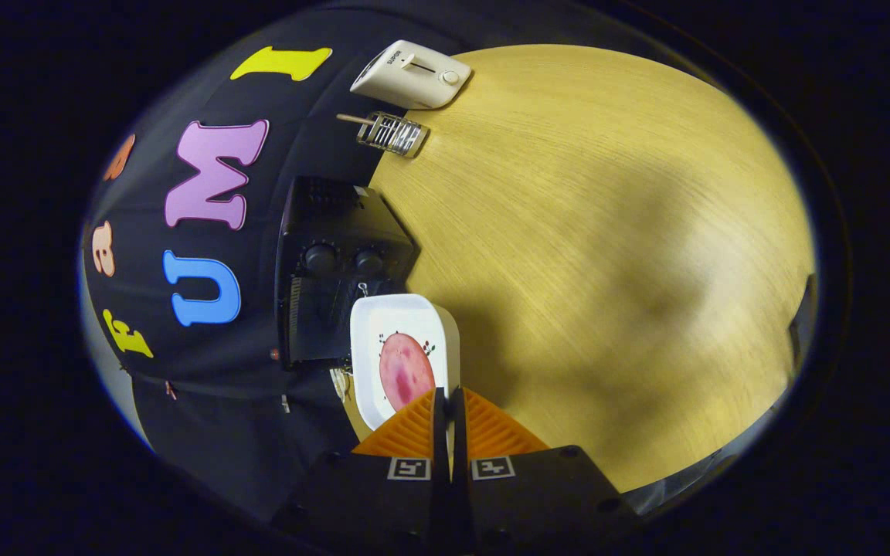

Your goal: Open the toaster oven, put the food inside, and close the toaster oven door.

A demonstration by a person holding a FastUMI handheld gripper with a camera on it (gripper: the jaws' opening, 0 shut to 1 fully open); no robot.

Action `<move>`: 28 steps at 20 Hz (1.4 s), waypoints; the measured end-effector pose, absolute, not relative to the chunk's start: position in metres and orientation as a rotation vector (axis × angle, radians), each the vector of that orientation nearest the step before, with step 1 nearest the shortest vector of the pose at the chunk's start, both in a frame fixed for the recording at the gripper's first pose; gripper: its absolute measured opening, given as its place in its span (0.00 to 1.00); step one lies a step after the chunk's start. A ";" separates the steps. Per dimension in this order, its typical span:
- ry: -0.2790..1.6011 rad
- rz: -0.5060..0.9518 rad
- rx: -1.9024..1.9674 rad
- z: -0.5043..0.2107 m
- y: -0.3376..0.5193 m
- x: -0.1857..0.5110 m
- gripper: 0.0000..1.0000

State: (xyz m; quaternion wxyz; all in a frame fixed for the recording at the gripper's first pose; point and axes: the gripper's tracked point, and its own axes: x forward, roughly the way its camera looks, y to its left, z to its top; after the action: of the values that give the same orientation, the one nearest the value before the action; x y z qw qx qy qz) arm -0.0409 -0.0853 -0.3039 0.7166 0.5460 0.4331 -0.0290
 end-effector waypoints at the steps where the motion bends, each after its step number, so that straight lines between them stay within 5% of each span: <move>1: 0.952 -0.062 1.212 -0.301 -0.072 -0.036 0.05; 11: 0.886 -0.130 1.281 -0.299 0.045 0.036 0.05; 28: 0.682 -0.508 1.543 -0.324 0.092 0.160 0.05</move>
State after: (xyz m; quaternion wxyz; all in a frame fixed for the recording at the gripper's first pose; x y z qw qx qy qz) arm 0.1603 0.0917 -0.3241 0.6364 0.6755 0.2988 -0.2224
